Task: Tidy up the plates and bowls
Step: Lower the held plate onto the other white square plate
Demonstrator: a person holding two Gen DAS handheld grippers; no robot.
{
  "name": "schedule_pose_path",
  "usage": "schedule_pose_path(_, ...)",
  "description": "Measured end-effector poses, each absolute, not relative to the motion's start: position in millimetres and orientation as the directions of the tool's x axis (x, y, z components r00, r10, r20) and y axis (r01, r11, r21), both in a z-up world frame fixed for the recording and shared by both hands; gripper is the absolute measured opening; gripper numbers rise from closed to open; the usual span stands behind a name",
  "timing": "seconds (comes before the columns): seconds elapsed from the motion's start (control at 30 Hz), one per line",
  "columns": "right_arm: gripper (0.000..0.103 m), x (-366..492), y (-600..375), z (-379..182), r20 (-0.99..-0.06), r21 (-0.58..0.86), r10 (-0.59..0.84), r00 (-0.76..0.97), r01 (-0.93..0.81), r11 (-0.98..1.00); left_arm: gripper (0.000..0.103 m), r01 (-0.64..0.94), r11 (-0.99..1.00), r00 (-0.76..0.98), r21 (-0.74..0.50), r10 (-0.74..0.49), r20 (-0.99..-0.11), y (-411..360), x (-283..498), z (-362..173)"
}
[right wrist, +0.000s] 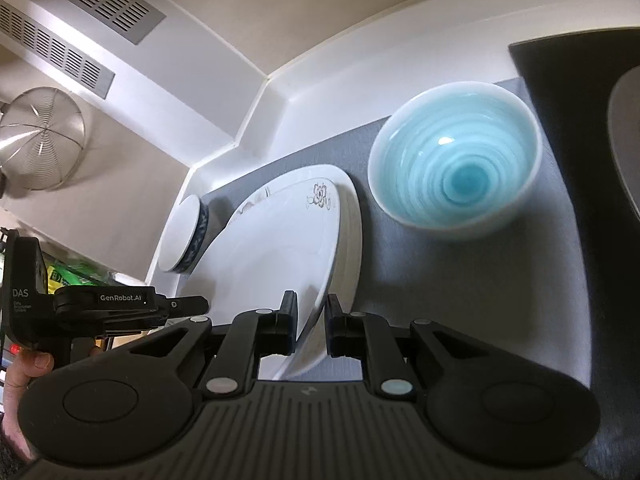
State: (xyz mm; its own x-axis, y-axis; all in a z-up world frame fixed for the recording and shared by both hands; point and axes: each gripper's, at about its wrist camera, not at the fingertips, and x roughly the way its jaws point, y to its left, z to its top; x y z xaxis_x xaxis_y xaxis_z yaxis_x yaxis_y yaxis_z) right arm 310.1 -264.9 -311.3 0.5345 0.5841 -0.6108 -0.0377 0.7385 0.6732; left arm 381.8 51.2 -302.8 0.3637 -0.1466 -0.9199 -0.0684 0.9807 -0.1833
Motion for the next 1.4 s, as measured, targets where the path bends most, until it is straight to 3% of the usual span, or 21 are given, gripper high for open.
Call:
schedule_pose_path(0.6, 0.013, 336.2, -248.5, -330.9, -0.634, 0.642, 0.546, 0.547, -0.021, 0.767, 0.03, -0.08, 0.985, 0.363, -0.155, -0.116, -0.924, 54.6, 414.8, -322.0)
schedule_pose_path(0.83, 0.013, 333.7, -228.4, -320.9, -0.674, 0.485, 0.462, 0.576, -0.127, 0.865, 0.03, -0.033, 0.994, 0.389, -0.104, -0.083, -0.917, 45.5, 404.0, -325.7)
schedule_pose_path(1.23, 0.015, 344.4, -250.5, -325.5, -0.669, 0.605, 0.55, 0.5, -0.064, 0.794, 0.032, -0.025, 0.981, 0.41, -0.191, -0.165, -0.897, 63.1, 394.2, -330.0)
schedule_pose_path(1.33, 0.022, 342.4, -252.9, -324.7, -0.658, 0.628, 0.576, 0.485, -0.069, 0.775, 0.034, -0.017, 0.982, 0.41, -0.186, -0.163, -0.897, 62.6, 393.4, -330.6)
schedule_pose_path(1.4, 0.034, 341.6, -252.6, -322.2, -0.65, 0.634, 0.596, 0.471, -0.096, 0.767, 0.038, -0.002, 0.983, 0.411, -0.183, -0.167, -0.896, 60.7, 393.3, -332.4)
